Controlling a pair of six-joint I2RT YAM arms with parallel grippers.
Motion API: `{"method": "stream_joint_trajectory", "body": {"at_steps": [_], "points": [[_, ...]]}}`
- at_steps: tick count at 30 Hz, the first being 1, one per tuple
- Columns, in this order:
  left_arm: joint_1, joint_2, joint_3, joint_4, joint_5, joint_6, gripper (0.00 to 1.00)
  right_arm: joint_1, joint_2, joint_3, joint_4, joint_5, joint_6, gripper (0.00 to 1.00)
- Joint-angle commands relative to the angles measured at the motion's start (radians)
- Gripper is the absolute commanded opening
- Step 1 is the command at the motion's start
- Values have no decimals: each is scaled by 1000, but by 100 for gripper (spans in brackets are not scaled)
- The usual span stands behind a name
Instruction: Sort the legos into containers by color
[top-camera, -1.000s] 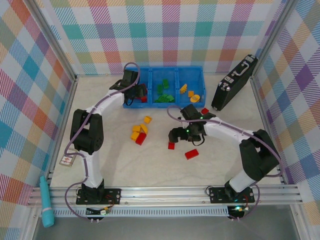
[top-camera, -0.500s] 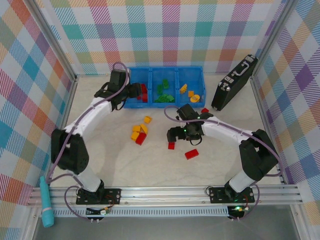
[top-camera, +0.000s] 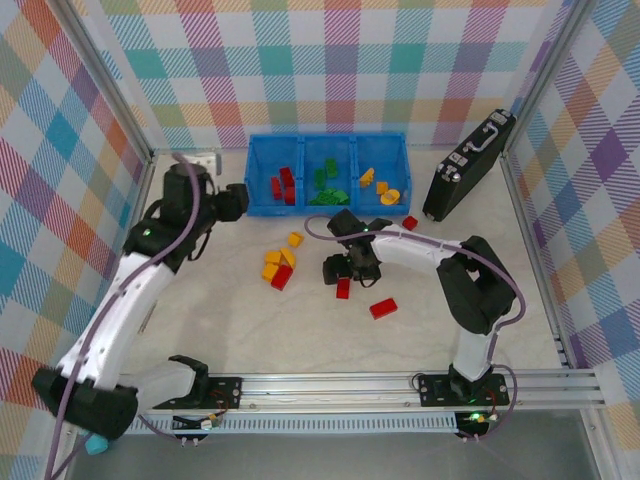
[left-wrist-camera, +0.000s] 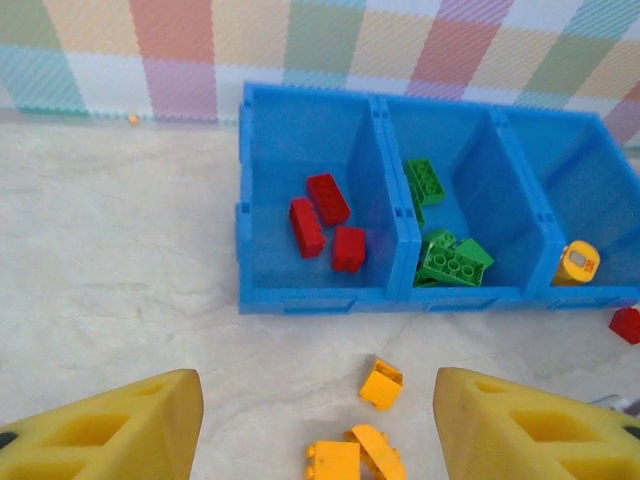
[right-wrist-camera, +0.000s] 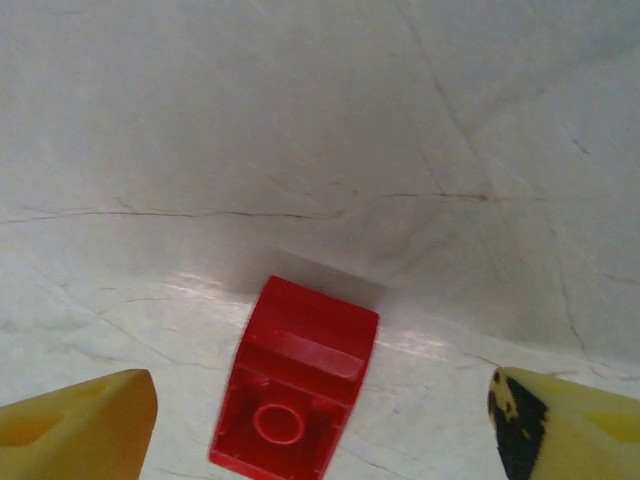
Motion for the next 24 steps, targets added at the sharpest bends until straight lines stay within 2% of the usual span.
{"method": "stream_joint_trajectory", "body": {"at_steps": [1, 10, 17, 21, 24], "points": [[6, -100, 8, -136, -46, 39, 63, 12, 25, 40, -53, 32, 43, 82], [7, -257, 13, -327, -112, 60, 66, 52, 138, 110, -126, 53, 72, 60], [7, -320, -6, -394, -143, 103, 69, 59, 168, 129, -161, 81, 74, 36], [7, -341, -4, -414, -147, 128, 69, 59, 130, 183, -214, 148, 29, 32], [7, -360, -8, -422, -157, 156, 70, 59, 119, 308, -285, 225, -51, 32]]}}
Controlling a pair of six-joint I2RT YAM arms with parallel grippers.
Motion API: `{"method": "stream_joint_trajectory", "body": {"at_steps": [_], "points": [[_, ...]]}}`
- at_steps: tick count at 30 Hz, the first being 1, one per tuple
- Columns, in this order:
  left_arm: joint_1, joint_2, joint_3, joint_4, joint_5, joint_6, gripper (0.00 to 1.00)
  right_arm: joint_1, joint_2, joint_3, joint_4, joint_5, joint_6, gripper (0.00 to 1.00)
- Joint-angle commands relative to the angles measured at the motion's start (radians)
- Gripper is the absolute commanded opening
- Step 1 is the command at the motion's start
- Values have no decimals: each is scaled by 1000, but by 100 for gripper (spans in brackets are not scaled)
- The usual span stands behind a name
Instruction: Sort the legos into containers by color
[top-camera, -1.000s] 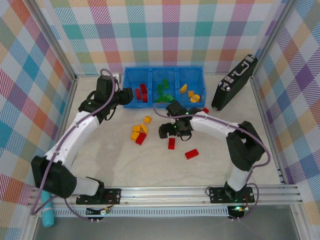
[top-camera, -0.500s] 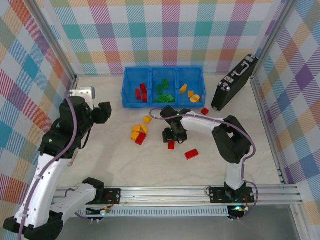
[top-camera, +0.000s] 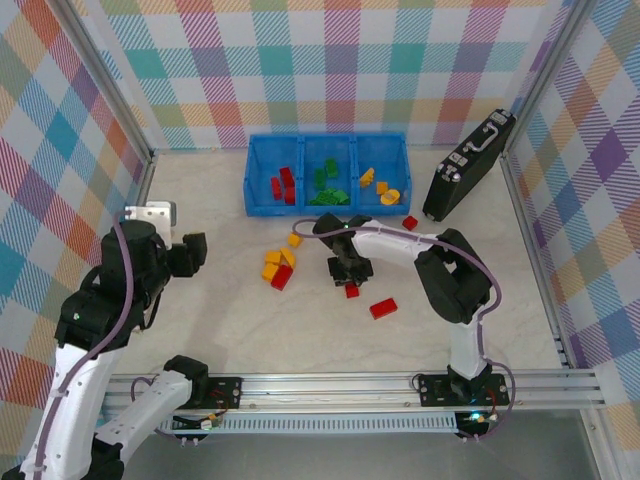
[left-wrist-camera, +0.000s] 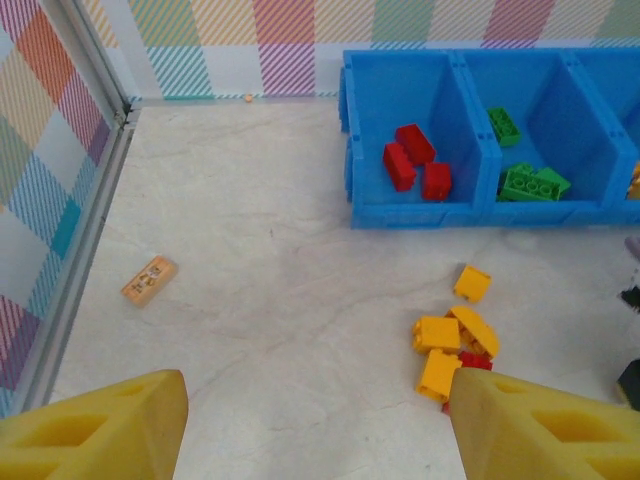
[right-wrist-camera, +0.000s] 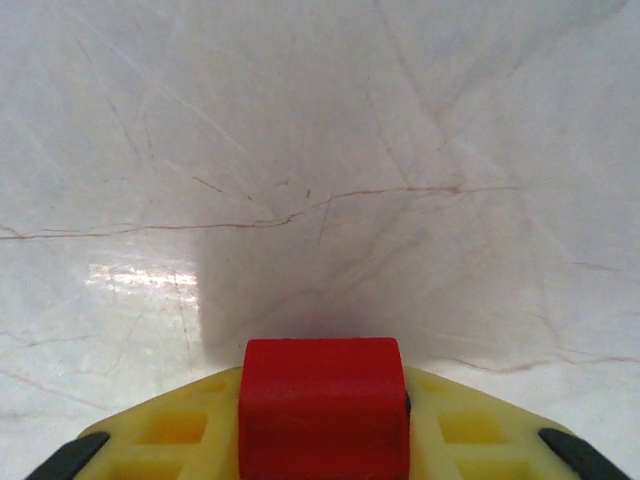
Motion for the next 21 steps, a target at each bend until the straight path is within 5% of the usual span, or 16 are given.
{"method": "stream_joint_trajectory", "body": {"at_steps": [1, 7, 15, 21], "points": [[6, -24, -10, -34, -30, 52, 70, 7, -21, 165, -95, 109, -100, 32], [7, -77, -53, -28, -56, 84, 72, 5, 66, 495, -46, 182, -346, 32], [7, -87, -43, -59, -79, 122, 72, 4, 378, 1054, -14, 185, -592, 32], [7, -101, -51, -87, -69, 129, 73, -8, 514, 1137, 187, 208, -756, 32]]}}
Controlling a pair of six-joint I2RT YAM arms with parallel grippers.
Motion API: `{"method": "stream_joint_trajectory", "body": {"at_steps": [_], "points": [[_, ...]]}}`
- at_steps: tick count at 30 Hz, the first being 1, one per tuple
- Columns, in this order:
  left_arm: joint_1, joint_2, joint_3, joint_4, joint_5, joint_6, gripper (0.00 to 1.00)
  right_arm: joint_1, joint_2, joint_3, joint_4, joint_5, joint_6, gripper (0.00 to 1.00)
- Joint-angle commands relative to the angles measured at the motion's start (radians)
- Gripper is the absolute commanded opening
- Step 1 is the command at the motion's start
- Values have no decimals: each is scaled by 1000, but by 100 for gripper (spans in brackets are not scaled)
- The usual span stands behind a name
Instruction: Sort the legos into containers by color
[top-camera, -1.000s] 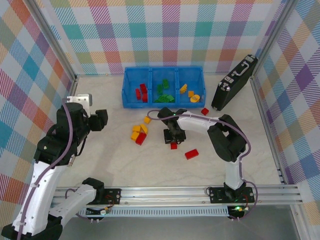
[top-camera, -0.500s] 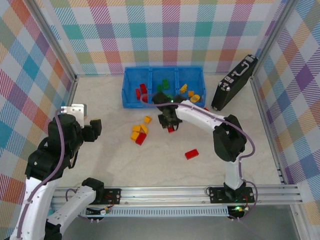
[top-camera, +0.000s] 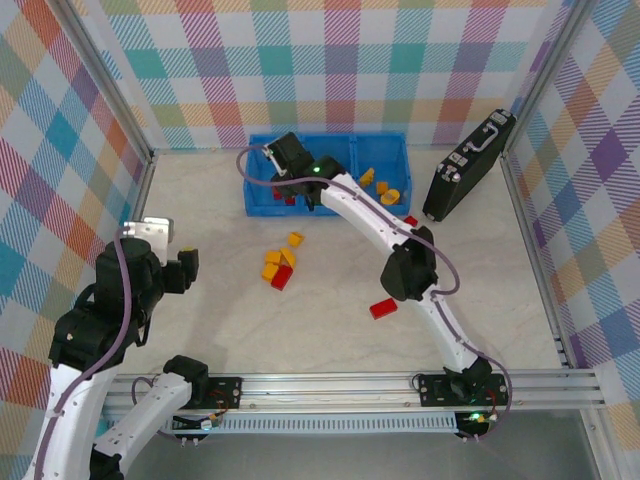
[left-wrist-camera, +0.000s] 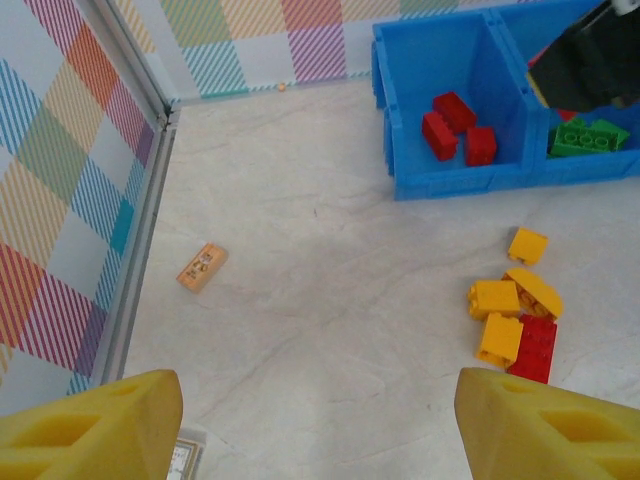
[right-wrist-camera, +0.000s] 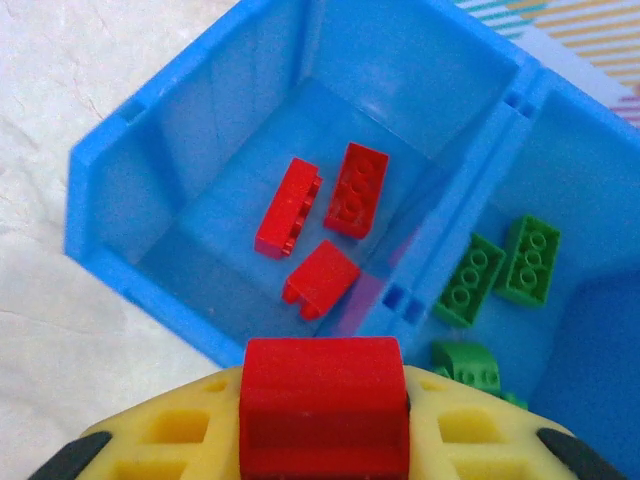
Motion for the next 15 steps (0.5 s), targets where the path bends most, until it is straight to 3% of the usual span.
{"method": "stream_joint_trajectory", "body": {"at_steps": [1, 7, 15], "points": [[7, -14, 0, -37, -7, 23, 73, -8, 42, 2, 161, 23, -158, 32], [7, -17, -15, -36, -1, 17, 73, -9, 105, -47, 418, 26, -322, 33], [7, -7, -19, -19, 4, 26, 73, -10, 187, -4, 521, -13, -435, 32]]}}
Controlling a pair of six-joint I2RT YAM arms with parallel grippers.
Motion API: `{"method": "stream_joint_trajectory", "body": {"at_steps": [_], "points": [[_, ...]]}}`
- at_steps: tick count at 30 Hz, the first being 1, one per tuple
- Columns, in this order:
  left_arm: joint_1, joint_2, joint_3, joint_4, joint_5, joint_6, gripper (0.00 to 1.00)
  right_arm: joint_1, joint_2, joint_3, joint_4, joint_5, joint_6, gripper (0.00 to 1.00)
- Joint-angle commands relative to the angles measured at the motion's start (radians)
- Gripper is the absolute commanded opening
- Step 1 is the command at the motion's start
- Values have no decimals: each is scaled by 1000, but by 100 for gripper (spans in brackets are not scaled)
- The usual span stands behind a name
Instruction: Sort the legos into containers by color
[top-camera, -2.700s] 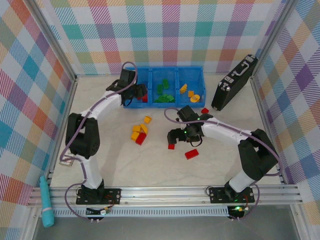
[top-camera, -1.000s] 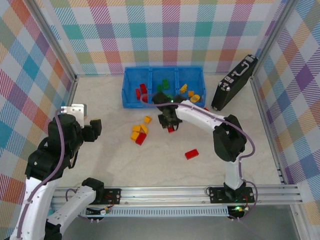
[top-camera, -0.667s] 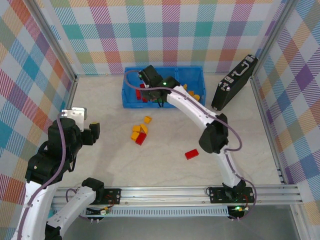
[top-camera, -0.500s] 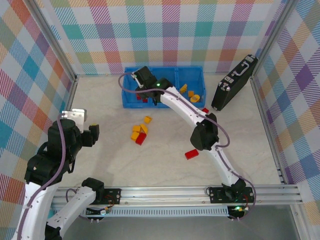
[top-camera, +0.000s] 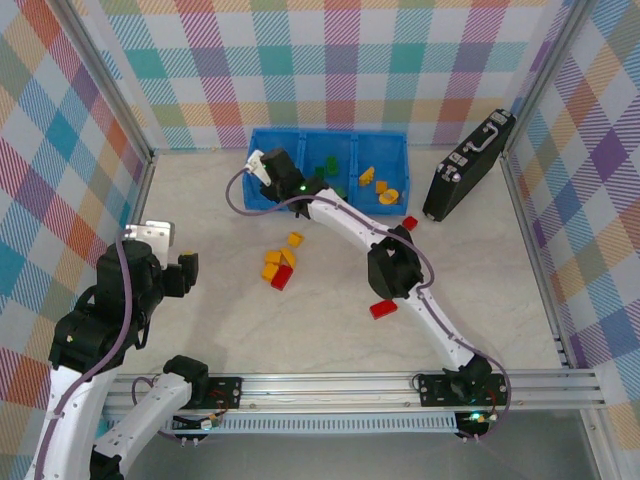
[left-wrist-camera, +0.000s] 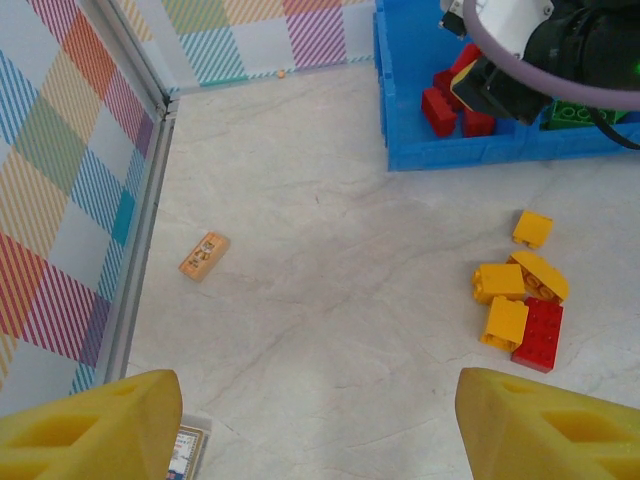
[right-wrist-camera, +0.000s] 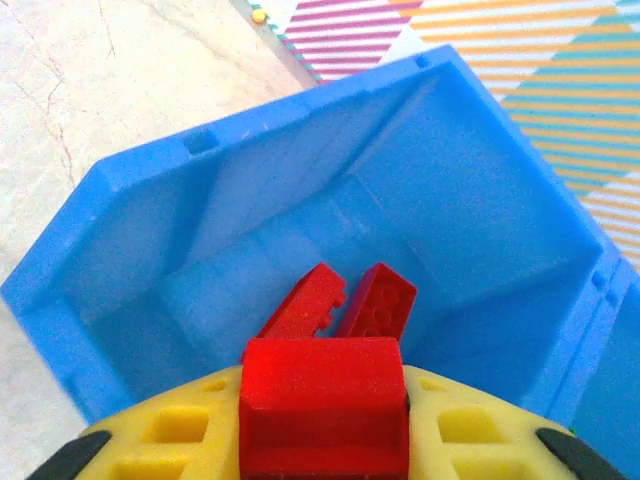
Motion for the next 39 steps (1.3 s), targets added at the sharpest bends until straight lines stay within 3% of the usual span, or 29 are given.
{"method": "stream_joint_trajectory", "body": {"at_steps": [1, 6, 9, 14, 20, 28, 32, 36, 39], "points": [[7, -1, -8, 0, 2, 16, 73, -8, 40, 33, 120, -11, -103, 32], [7, 6, -4, -6, -4, 26, 73, -7, 80, 10, 266, 19, -241, 32], [7, 7, -1, -7, -3, 27, 73, -6, 109, 21, 338, 35, -320, 37], [7, 14, 9, -8, 3, 23, 73, -7, 112, 11, 366, 39, -366, 64], [7, 12, 22, -5, 13, 15, 74, -6, 34, -15, 341, 44, -314, 75], [7, 21, 27, 45, -19, 63, 75, -16, -366, -266, 171, 87, -164, 82], [7, 23, 14, 85, 11, 80, 78, -71, -619, -470, -50, 99, 48, 85], [7, 23, -1, 101, 35, 85, 79, -172, -816, -666, -276, -7, 268, 85], [7, 19, -1, 103, 39, 94, 82, -208, -963, -888, -296, -105, 234, 87]]}}
